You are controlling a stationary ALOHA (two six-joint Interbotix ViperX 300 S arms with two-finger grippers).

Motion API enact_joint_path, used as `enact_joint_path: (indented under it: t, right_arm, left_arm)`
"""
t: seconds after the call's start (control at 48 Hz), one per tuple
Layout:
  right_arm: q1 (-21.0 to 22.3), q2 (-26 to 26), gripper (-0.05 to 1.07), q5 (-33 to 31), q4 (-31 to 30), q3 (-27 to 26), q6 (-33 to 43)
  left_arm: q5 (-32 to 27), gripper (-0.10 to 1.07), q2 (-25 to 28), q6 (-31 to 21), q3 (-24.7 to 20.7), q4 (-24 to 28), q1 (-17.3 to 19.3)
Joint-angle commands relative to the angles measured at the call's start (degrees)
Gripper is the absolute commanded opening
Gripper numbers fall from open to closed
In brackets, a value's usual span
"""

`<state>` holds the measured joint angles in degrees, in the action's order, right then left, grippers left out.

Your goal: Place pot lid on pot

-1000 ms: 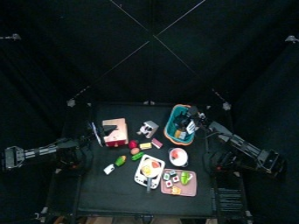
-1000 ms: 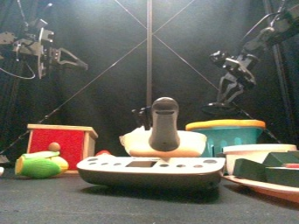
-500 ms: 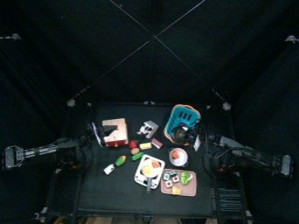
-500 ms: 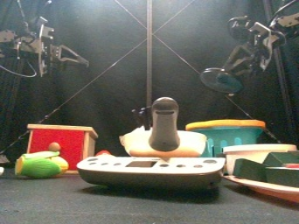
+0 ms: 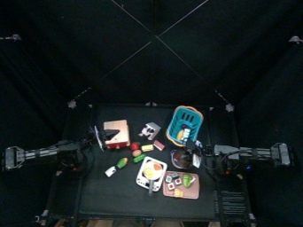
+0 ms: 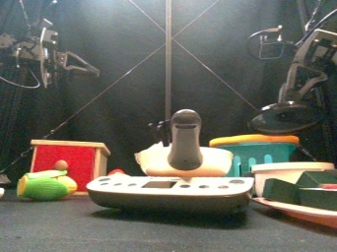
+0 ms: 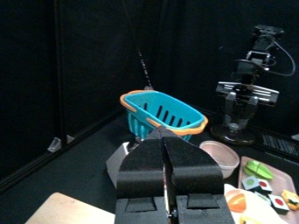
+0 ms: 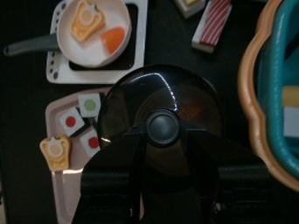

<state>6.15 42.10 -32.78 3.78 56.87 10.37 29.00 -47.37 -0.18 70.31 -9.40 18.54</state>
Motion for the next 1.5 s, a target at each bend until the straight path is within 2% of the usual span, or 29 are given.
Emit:
enact_joint_path:
  t: [0.0,0.125,0.333,0.438,0.542,0.667,0.979,1.229,1.354,1.479]
  right_arm:
    - [-1.05,0.26,0.59,-0.18,-0.79,0.44,2.55]
    - [-1.05,0.18,0.59,0.79,-3.96,2.2,7.21]
    - [-1.49,0.18,0.59,8.44,-12.13,5.27,18.37]
    - [-1.85,0.0,0.59,10.11,-16.35,6.15,24.08]
    - [-3.08,-0.35,0.59,9.49,-19.86,6.33,29.27]
    - [-6.59,-1.32,0.59,8.0,-23.73,5.54,35.77]
    - [-15.38,-4.13,0.59,-3.87,-35.16,1.14,50.45]
    - [-20.04,-6.86,0.6,-5.1,-43.68,1.85,64.16]
    - [-20.83,-8.53,0.6,-5.19,-47.46,1.93,67.76]
    - [-20.92,-9.67,0.6,-5.19,-47.81,2.29,69.87]
  left_arm:
    - [0.26,0.09,0.18,0.09,-0.88,0.0,-1.14]
    - [0.35,0.09,0.18,0.18,-0.88,0.0,-1.85]
    - [0.26,0.09,0.18,0.26,-0.7,0.09,-1.49]
    - [0.26,0.09,0.18,0.35,-0.7,0.09,-1.49]
    - [0.26,0.09,0.18,0.35,-0.7,0.09,-1.41]
    - [0.26,0.09,0.18,0.35,-0.62,0.09,-1.41]
    - [0.26,0.09,0.18,0.26,-0.62,0.0,-1.41]
    - [0.18,0.09,0.18,0.35,-0.62,0.0,-1.32]
    - [0.09,0.09,0.18,0.35,-0.62,0.0,-1.32]
    - [0.09,0.09,0.18,0.35,-0.62,0.0,-1.14]
